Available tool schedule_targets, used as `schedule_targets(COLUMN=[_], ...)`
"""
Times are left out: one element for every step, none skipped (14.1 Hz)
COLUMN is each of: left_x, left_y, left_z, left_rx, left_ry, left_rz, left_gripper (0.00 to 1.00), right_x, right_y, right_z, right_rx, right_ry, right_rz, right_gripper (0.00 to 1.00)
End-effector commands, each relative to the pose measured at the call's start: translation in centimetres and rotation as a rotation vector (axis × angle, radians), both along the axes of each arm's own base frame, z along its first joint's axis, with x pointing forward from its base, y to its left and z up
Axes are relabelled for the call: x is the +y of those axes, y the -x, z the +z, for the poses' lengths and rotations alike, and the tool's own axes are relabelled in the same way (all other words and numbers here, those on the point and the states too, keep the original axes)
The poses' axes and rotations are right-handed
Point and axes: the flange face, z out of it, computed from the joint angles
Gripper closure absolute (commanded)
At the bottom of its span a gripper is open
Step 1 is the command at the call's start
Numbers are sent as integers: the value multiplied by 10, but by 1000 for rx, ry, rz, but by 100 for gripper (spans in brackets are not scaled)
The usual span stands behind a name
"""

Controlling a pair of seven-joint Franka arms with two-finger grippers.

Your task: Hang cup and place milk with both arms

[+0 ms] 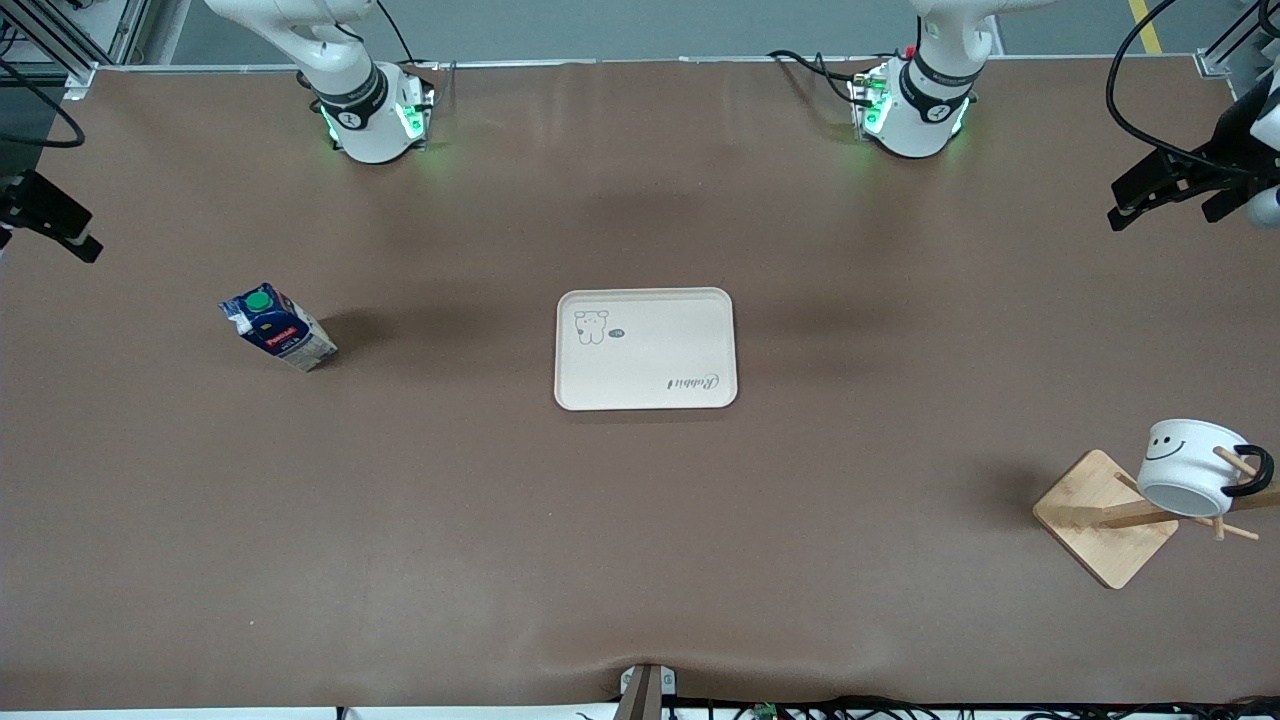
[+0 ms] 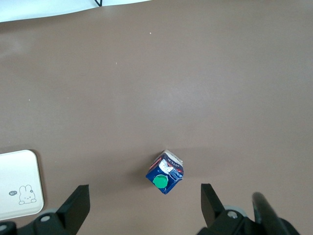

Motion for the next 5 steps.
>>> schedule_targets(left_x=[0,0,0,0,0], left_y=[2,2,2,2,2], left_z=[5,5,5,5,5], left_rx=[1,1,1,1,1], left_ry=[13,13,13,13,13], left_rz=[-12,-12,-12,-12,-12], left_gripper=[0,0,0,0,0], right_x=[-6,-6,-4,-4,-4], right_y=[-6,-6,-4,-3,-3], right_z=[2,5,3,4,5], right_rx=[5,3,23,29,29], right_ry=[15,20,19,19,19], right_rz=[-2,6,15,18,19], right_gripper=[0,0,0,0,0])
